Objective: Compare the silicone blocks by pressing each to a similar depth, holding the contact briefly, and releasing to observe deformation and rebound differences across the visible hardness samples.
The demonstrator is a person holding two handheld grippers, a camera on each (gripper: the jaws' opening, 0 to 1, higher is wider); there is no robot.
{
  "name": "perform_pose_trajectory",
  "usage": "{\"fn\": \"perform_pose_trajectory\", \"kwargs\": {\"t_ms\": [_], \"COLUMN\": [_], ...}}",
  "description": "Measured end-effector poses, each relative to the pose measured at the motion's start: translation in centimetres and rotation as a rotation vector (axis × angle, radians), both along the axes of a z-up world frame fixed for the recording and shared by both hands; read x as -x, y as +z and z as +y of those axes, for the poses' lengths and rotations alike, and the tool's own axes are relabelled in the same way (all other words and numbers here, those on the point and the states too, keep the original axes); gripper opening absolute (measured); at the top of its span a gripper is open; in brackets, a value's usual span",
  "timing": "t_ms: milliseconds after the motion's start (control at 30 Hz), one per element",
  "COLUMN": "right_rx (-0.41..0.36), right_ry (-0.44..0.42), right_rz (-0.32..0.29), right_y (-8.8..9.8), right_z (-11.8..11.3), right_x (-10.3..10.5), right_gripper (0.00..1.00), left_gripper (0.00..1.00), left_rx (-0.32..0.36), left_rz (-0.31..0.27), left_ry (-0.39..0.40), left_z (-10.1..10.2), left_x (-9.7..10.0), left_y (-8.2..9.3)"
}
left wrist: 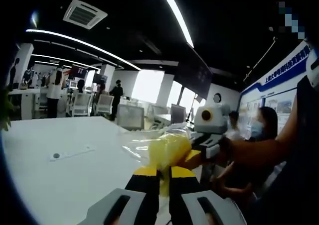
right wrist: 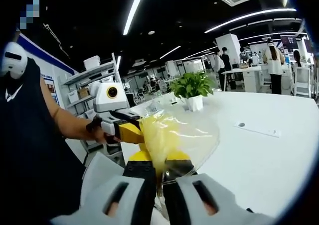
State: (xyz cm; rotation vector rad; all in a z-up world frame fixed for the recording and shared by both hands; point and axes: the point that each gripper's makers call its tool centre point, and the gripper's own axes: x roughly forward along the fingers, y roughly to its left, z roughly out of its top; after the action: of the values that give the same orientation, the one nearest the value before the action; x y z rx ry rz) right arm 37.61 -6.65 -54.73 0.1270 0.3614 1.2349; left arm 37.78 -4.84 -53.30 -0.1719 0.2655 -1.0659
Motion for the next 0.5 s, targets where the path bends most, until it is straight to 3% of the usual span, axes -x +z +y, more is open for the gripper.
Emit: {"fn": "perform_pose_trajectory", "kwargs": {"t_ms": [500], "right_rx": [-0.013], "right_ry": [-0.014], "right_rz": [0.018], "right_y": [0.27], "right_z": [-0.67], "right_x": [-0.14], "right_gripper": [0.0], "left_gripper": [0.03], "left_rx": [0.012], "left_rz": [0.01], "left_ry": [-0.006], "left_z": [-0.62], "left_x": [-0.01], "left_y": [0.23]}}
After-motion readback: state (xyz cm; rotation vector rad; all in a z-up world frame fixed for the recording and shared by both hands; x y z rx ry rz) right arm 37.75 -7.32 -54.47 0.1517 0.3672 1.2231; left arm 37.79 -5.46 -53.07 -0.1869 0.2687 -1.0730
